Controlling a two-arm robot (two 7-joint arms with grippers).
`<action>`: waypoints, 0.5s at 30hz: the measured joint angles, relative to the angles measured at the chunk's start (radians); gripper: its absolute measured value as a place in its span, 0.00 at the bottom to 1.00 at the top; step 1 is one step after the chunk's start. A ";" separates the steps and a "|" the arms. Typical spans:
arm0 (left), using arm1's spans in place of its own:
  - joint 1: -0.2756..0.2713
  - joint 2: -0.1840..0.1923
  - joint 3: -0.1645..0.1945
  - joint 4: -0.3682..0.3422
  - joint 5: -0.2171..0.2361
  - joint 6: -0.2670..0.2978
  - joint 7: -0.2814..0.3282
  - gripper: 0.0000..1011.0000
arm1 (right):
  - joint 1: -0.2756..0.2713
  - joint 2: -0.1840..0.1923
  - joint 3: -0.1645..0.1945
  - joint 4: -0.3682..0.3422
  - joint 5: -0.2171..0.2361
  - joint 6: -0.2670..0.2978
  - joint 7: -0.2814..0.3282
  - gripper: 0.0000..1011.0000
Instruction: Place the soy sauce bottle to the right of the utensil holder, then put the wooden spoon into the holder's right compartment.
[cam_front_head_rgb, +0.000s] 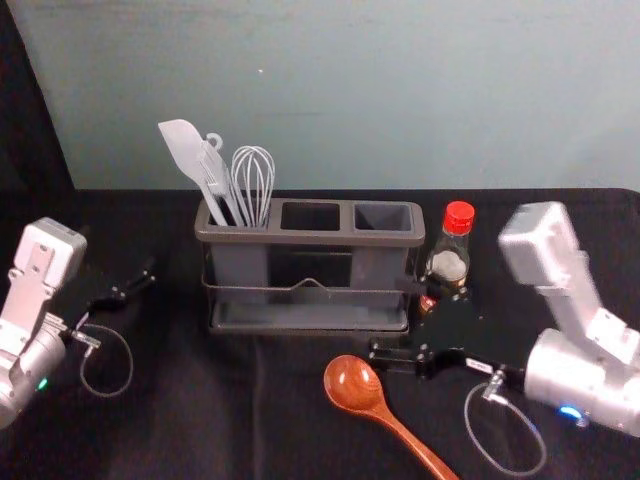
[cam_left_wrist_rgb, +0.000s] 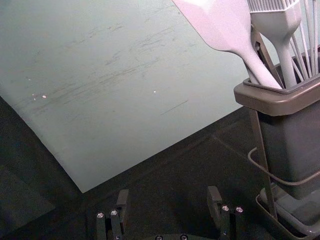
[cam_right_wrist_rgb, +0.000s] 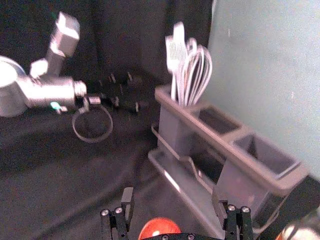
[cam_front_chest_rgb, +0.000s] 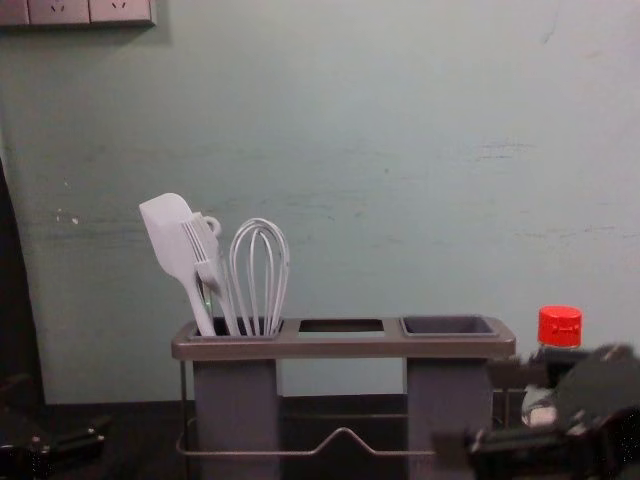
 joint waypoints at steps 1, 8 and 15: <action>0.000 0.000 0.000 0.000 0.000 0.000 0.000 1.00 | 0.006 -0.002 -0.008 -0.003 -0.005 0.026 -0.009 0.99; 0.000 0.000 0.000 0.000 0.000 0.000 0.000 1.00 | 0.103 -0.061 -0.086 -0.020 -0.026 0.400 -0.087 0.99; 0.000 0.000 0.000 0.000 0.000 0.000 0.000 1.00 | 0.194 -0.104 -0.159 0.010 -0.058 0.641 -0.095 0.99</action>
